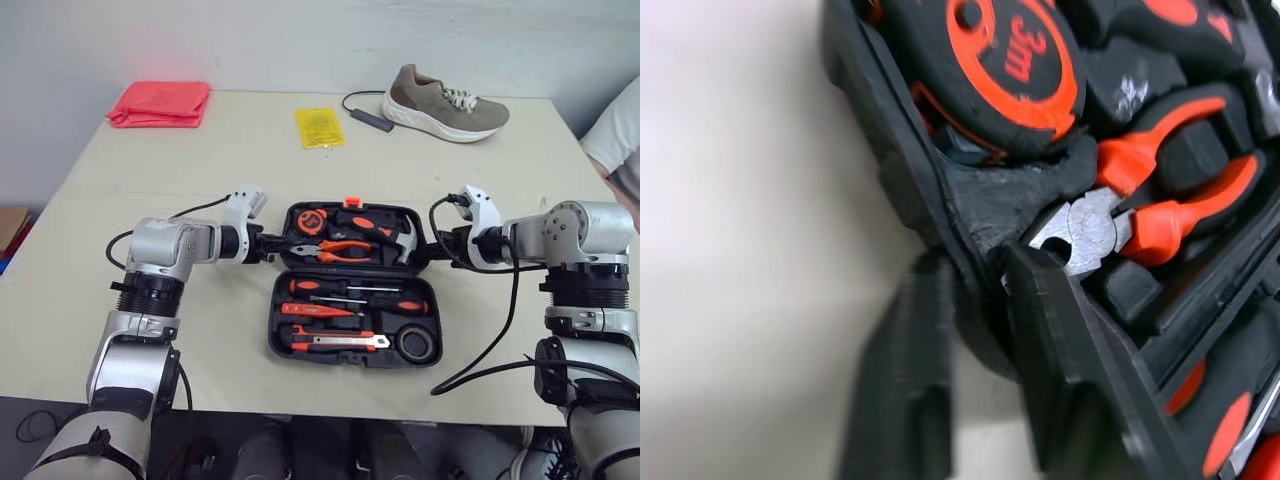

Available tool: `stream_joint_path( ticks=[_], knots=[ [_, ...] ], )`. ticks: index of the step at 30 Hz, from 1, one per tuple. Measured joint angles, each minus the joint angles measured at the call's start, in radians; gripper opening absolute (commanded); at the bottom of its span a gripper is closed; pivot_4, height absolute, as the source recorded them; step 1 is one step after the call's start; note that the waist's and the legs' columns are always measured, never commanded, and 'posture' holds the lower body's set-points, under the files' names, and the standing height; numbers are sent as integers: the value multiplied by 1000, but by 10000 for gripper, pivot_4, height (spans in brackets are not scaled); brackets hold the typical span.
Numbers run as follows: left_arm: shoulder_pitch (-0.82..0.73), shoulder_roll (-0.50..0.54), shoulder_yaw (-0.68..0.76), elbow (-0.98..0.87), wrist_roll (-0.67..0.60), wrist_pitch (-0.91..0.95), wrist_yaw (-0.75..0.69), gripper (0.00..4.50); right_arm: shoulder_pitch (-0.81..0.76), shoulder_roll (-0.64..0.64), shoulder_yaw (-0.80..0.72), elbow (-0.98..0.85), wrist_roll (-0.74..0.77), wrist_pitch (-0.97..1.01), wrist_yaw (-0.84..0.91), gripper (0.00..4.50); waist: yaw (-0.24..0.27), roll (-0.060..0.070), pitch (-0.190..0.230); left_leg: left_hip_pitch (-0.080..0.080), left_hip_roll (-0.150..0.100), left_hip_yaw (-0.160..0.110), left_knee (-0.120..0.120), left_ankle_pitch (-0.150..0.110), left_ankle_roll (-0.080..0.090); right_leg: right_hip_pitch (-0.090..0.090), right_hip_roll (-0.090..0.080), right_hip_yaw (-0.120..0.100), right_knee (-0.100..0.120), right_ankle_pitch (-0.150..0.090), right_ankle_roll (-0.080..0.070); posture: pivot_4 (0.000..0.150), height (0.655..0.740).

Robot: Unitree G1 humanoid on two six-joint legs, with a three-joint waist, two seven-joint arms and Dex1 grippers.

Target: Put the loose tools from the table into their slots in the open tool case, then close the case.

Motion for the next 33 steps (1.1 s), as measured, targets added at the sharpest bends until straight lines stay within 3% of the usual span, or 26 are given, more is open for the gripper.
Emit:
stream_joint_path(
  ticks=[6,16,22,24,28,31,32,33],
  knots=[
    [25,-17,56,1,-4,-27,2,255,50,35,-77,-51,15,-23,-9,0,-6,0,0,0,1,1,-1,1,-1,-1,1,6,1,0,0,1500,7400],
    [180,-80,156,-10,-2,-569,-85,255,313,52,-87,-338,15,-542,106,0,-4,0,1,-6,1,6,-4,1,-2,-10,4,6,3,0,1,1500,7400],
    [273,-117,146,15,60,-999,-132,255,519,25,12,-410,-132,-1014,157,0,-1,0,1,-13,-2,12,-2,1,-1,-17,4,7,1,1,2,1500,7400],
    [290,-127,139,60,100,-1169,-133,255,587,6,52,-403,-222,-1254,162,0,-1,-1,1,-13,-4,15,-1,1,-1,-17,4,7,-1,1,2,1500,7400],
    [329,-92,102,122,202,-1502,-144,255,672,-21,90,-311,-358,-1657,129,0,-2,-1,1,-11,-4,16,-2,1,-1,-16,4,8,0,1,2,1500,7400],
    [367,-90,91,133,236,-1633,-125,255,701,-29,101,-233,-448,-1868,59,0,-2,-1,1,-10,0,15,-1,1,0,-16,2,9,1,2,2,1500,7400],
    [389,-86,87,126,234,-1667,-128,7651,714,-39,105,-215,-479,-1934,33,0,-2,-1,1,-9,0,15,-1,1,0,-15,2,9,1,2,2,1500,7400],
    [410,-80,86,118,234,-1689,-135,10434,725,-47,105,-207,-502,-1978,13,0,-1,-1,1,-9,0,15,-1,1,0,-15,2,9,1,2,2,1500,7400]
  ],
)
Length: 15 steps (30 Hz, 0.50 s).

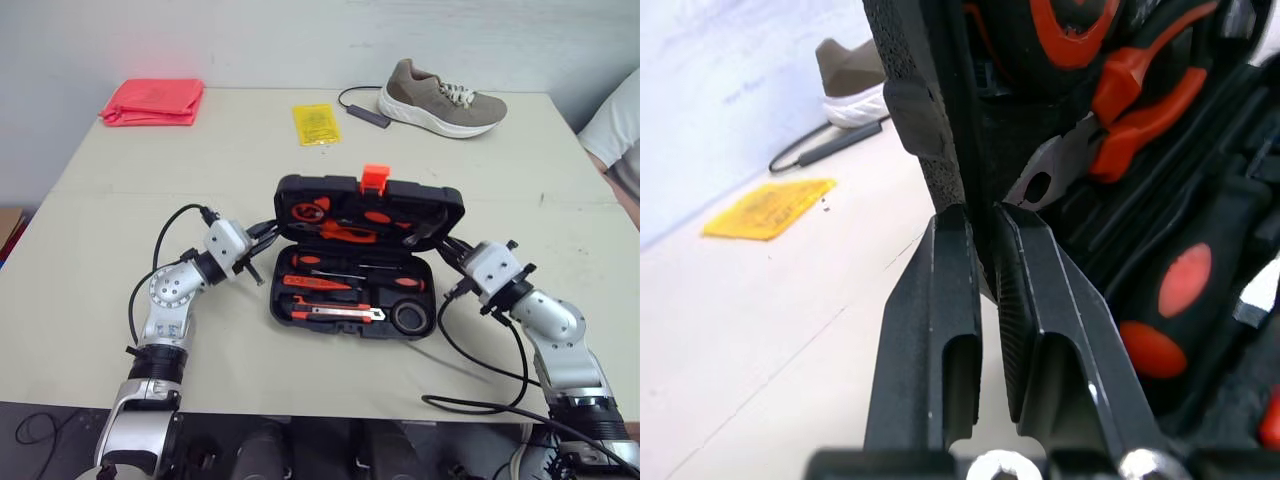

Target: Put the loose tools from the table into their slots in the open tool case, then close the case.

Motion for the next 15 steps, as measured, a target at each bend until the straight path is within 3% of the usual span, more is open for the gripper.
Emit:
stream_joint_path(
  ticks=[6,11,15],
  knots=[
    [95,94,3,-33,-12,-37,-32,37237,122,-55,-9,-17,-88,-130,-42,26416,0,0,0,1,1,-4,0,0,0,1,1,1,1,0,0,1500,7400],
    [213,266,119,-9,-107,98,-84,37237,366,-125,-131,-108,-13,-87,-11,26416,-6,0,0,11,2,-3,-3,-1,0,8,2,1,-1,-1,-1,1500,7400],
    [217,323,166,-16,-176,211,-127,37237,533,-179,-178,-230,141,-11,102,26416,1,0,0,18,3,-5,-4,-9,5,17,1,0,-3,-1,-1,1500,7400]
  ],
)
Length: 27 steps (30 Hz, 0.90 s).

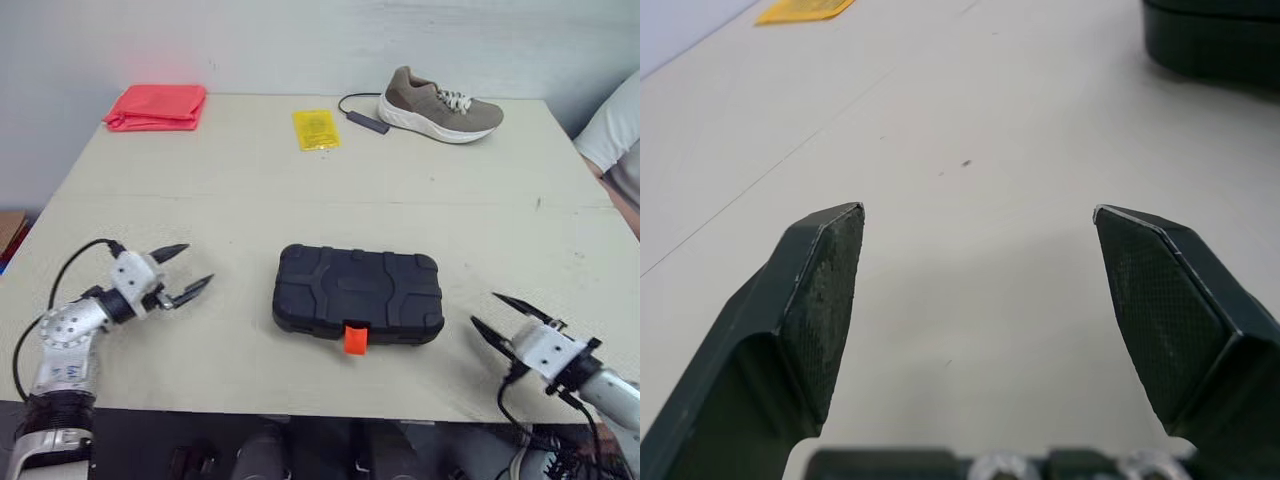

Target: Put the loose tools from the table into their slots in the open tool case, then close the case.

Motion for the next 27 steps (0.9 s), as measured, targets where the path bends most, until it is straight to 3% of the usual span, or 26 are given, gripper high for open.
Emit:
stream_joint_path(
  ticks=[3,6,7,9,19,27],
  knots=[
    [-65,-24,-19,-17,-17,111,-3,29026,126,-38,-10,-157,216,188,122,18234,9,0,0,-3,0,-4,3,1,-1,1,-1,2,0,0,0,1500,7400],
    [-201,-78,-79,-26,-19,212,-10,14900,148,-78,7,-274,334,361,186,2938,12,-5,-3,-3,-1,-5,5,1,-2,2,0,-1,1,0,0,1500,7400],
    [-245,-95,-104,-29,-18,236,-17,9821,146,-85,20,-308,351,407,200,0,12,-6,-4,-3,-1,-5,5,1,-2,2,0,-2,1,0,1,1500,7400],
    [-330,-127,-157,-8,3,261,-36,329,127,-97,55,-354,376,490,223,0,13,-7,-4,-3,-1,-3,5,1,-2,1,2,-2,0,0,1,1500,7400],
    [-727,-325,-338,567,257,95,13,329,-95,-113,225,-278,295,685,282,0,6,-11,-4,-5,-6,0,8,1,-2,0,3,-2,-3,1,2,1500,7400],
    [-774,-335,-366,756,335,-11,-92,329,-288,-100,283,-155,227,711,299,0,-1,-18,-7,-5,0,-1,15,0,0,1,2,-2,1,1,2,1500,7400]
  ],
)
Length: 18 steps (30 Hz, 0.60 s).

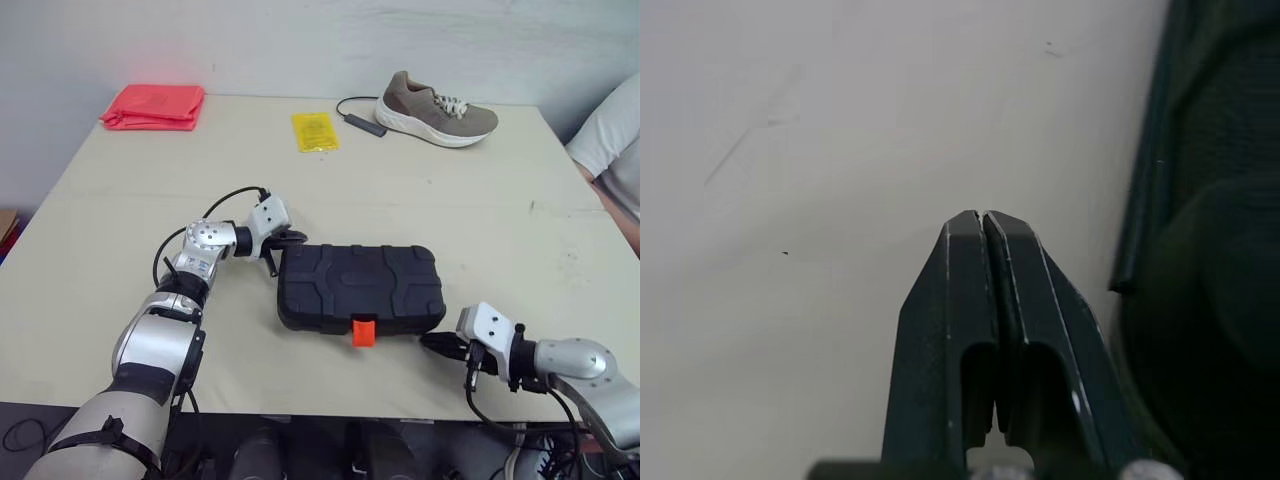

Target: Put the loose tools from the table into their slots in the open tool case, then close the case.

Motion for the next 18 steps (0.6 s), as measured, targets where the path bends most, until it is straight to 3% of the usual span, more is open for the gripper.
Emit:
stream_joint_path(
  ticks=[6,11,18],
  knots=[
    [45,40,22,-30,-22,-47,-144,329,-172,21,36,173,-66,-47,14,0,-2,-1,0,0,1,2,4,-3,1,0,-1,1,2,0,0,1500,7400],
    [186,75,45,-171,-71,-47,-242,329,-356,97,68,391,-146,-144,1,0,-9,0,0,0,2,3,5,-3,1,-1,-2,2,3,0,0,1500,7400],
    [464,99,100,-615,-199,103,-241,329,-511,219,73,628,-223,-291,-63,0,-25,0,0,-1,2,3,4,-3,1,-2,-3,3,4,0,0,1500,7400]
  ],
)
